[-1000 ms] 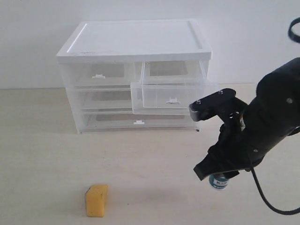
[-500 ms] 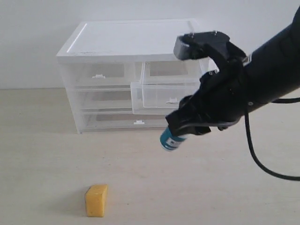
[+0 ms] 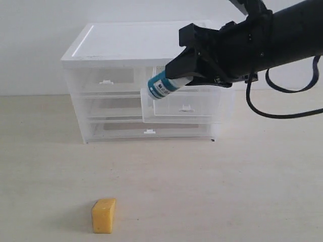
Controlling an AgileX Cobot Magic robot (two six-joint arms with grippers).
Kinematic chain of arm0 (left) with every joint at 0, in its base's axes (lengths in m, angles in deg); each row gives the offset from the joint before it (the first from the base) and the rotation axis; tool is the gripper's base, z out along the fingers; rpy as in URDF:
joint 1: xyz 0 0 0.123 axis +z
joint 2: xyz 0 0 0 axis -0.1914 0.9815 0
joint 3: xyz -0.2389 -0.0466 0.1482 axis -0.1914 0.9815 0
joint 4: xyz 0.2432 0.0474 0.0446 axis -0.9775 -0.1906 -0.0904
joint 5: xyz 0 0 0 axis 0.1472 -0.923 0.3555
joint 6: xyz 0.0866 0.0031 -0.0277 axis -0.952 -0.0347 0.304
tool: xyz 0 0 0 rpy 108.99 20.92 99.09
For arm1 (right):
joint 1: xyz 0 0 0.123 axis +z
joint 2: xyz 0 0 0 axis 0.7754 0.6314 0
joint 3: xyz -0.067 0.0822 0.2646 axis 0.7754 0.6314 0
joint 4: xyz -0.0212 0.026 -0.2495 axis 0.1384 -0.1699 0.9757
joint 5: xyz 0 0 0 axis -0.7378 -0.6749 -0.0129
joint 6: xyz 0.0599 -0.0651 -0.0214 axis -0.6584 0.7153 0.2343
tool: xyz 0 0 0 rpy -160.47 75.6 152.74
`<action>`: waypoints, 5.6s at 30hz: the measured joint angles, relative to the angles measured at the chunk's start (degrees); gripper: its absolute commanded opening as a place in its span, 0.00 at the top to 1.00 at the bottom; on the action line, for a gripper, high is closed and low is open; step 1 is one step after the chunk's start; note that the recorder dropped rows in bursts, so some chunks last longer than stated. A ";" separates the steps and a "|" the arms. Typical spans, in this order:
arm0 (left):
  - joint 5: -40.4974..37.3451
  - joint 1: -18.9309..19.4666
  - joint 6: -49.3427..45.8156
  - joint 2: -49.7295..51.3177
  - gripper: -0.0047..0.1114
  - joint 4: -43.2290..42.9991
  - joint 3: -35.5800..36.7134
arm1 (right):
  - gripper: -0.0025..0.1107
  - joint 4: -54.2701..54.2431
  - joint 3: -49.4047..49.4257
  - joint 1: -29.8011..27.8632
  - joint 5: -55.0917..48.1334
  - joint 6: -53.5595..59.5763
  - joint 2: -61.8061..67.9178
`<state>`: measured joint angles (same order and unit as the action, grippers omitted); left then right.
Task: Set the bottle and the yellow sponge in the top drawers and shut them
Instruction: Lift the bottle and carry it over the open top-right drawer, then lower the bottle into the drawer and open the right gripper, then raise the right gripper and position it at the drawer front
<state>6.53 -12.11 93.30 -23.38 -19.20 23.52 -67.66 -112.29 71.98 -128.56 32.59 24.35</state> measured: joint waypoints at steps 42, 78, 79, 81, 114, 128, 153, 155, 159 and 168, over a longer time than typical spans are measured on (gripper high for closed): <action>0.00 0.00 0.00 0.00 0.92 0.00 0.00 | 0.43 -23.78 -2.20 -8.14 -3.03 13.82 12.82; 0.00 0.00 0.00 0.00 0.92 0.00 0.00 | 0.97 42.03 -14.24 13.13 10.85 -17.31 13.99; 0.00 0.00 0.00 0.00 0.92 0.00 0.00 | 0.97 43.54 -14.24 13.13 10.98 -18.58 13.99; 0.00 0.00 0.00 0.00 0.92 0.00 0.00 | 0.97 47.35 -14.24 13.13 11.33 -21.93 13.99; 0.00 0.00 0.00 0.00 0.92 0.00 0.00 | 0.97 74.55 -14.75 13.13 3.90 -45.31 5.77; 0.00 0.00 0.00 0.00 0.92 0.00 0.00 | 0.97 60.66 -17.98 13.13 -19.49 -19.90 4.30; 0.00 0.00 0.00 0.00 0.92 0.00 0.00 | 0.97 71.06 -16.98 13.22 -10.01 -21.32 14.69; 0.00 0.00 0.00 0.00 0.92 0.00 0.00 | 0.97 73.95 -16.78 13.58 -10.11 -24.98 14.69; 0.00 0.00 0.00 0.00 0.92 0.00 0.00 | 0.97 77.79 -16.55 14.20 -10.34 -31.58 14.69; 0.00 0.00 0.00 0.00 0.92 0.00 0.00 | 0.97 83.19 -16.13 14.93 -10.23 -42.16 14.73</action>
<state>6.53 -12.11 93.30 -23.38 -19.20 23.52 15.53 -128.43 86.90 -138.79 -9.56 39.07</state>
